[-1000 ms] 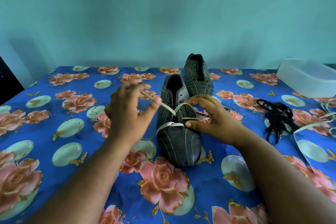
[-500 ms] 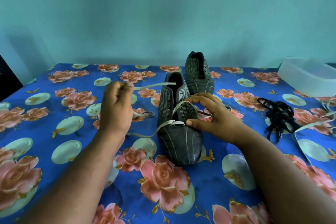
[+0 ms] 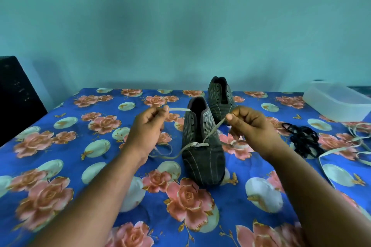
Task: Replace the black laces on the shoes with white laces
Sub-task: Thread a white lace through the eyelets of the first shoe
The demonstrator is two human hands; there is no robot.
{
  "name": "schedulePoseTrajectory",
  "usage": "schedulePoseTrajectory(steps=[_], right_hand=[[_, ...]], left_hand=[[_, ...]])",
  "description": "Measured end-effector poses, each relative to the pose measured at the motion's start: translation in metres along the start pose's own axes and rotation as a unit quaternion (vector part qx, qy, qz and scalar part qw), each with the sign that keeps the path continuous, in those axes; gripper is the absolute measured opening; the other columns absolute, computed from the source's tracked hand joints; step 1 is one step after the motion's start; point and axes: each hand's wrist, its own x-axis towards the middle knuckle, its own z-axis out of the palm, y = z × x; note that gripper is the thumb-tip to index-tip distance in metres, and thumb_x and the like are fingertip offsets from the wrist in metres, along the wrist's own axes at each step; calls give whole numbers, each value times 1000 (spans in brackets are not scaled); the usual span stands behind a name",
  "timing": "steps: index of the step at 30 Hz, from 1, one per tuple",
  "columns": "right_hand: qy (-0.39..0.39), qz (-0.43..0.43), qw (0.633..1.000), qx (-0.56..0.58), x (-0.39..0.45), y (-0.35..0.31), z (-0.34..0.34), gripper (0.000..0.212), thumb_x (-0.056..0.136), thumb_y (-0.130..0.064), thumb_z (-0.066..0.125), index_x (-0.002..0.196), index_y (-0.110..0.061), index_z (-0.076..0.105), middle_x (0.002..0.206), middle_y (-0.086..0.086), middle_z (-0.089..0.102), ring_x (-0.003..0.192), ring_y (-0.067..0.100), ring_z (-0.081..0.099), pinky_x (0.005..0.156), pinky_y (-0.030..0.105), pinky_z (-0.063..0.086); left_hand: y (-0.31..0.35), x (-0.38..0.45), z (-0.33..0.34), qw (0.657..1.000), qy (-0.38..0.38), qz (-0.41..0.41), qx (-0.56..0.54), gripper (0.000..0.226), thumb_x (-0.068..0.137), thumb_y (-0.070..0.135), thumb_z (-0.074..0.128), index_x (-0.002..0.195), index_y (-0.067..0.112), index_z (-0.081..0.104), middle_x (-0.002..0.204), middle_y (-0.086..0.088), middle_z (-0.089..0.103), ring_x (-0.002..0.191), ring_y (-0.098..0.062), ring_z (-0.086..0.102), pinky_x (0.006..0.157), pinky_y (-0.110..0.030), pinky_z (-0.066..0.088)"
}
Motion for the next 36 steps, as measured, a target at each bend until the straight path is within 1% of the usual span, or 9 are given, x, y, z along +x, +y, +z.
schedulePoseTrajectory(steps=[4, 6, 8, 10, 16, 22, 27, 32, 36], right_hand=[[-31, 28, 996, -82, 4, -40, -17, 28, 95, -32, 67, 74, -14, 60, 51, -6, 43, 47, 11, 36, 48, 20, 32], [-32, 26, 992, -122, 4, -64, -27, 18, 96, -25, 70, 79, -19, 66, 47, -12, 44, 43, 5, 35, 47, 17, 32], [-30, 20, 991, -129, 2, -93, -36, 5, 97, -20, 70, 92, -19, 72, 48, -11, 43, 44, 10, 33, 47, 21, 30], [-30, 11, 992, -122, 0, -123, -44, 6, 98, -16, 68, 102, -18, 72, 52, -8, 43, 49, 16, 32, 49, 26, 30], [6, -15, 1000, -26, -15, -218, -53, 15, 100, -7, 59, 102, -17, 70, 66, -3, 54, 50, 15, 43, 49, 27, 39], [27, -50, 993, 104, -26, -297, -51, 13, 102, -15, 59, 106, -18, 71, 94, 0, 77, 74, 15, 72, 61, 27, 58], [49, -63, 984, 157, -30, -337, -39, 22, 104, -17, 51, 116, -14, 70, 108, 4, 78, 98, 23, 76, 76, 35, 61], [49, -85, 991, 95, -35, -351, -26, 19, 104, -13, 55, 116, -11, 70, 105, 3, 79, 97, 22, 76, 81, 36, 63], [100, -122, 988, 1, -37, -362, -17, 15, 102, -21, 62, 106, -13, 74, 91, 1, 79, 83, 17, 77, 82, 33, 59]], left_hand=[[50, 2, -11, 999, -4, 33, -18, 33, 105, 38, 52, 81, 18, 62, 52, 12, 36, 45, -9, 25, 47, -24, 20], [82, 2, -14, 997, -12, 65, -43, 33, 107, 37, 50, 81, 19, 60, 54, 7, 37, 42, -8, 27, 47, -22, 19], [118, -2, -16, 992, -24, 90, -81, 32, 107, 37, 48, 82, 19, 57, 53, 6, 34, 41, -8, 22, 45, -19, 17], [152, -8, -18, 987, -39, 110, -110, 31, 108, 37, 47, 83, 19, 54, 51, 7, 31, 43, -9, 18, 46, -18, 14], [243, -32, -23, 970, -64, 172, -159, 27, 110, 36, 44, 88, 22, 53, 55, 7, 37, 44, -11, 21, 45, -21, 16], [318, -58, -27, 947, -70, 260, -175, 24, 111, 33, 38, 99, 18, 54, 61, 8, 44, 52, -11, 32, 49, -26, 22], [368, -71, -24, 932, -68, 325, -143, 18, 110, 24, 38, 105, 18, 55, 67, 6, 52, 58, -12, 41, 53, -26, 31], [389, -77, -20, 935, -47, 345, -61, 21, 109, 23, 45, 119, 11, 58, 86, 0, 69, 70, -14, 62, 64, -28, 54], [399, -83, -15, 931, -49, 360, -24, 19, 108, 27, 49, 119, 15, 60, 97, 3, 77, 81, -13, 73, 78, -33, 62]])
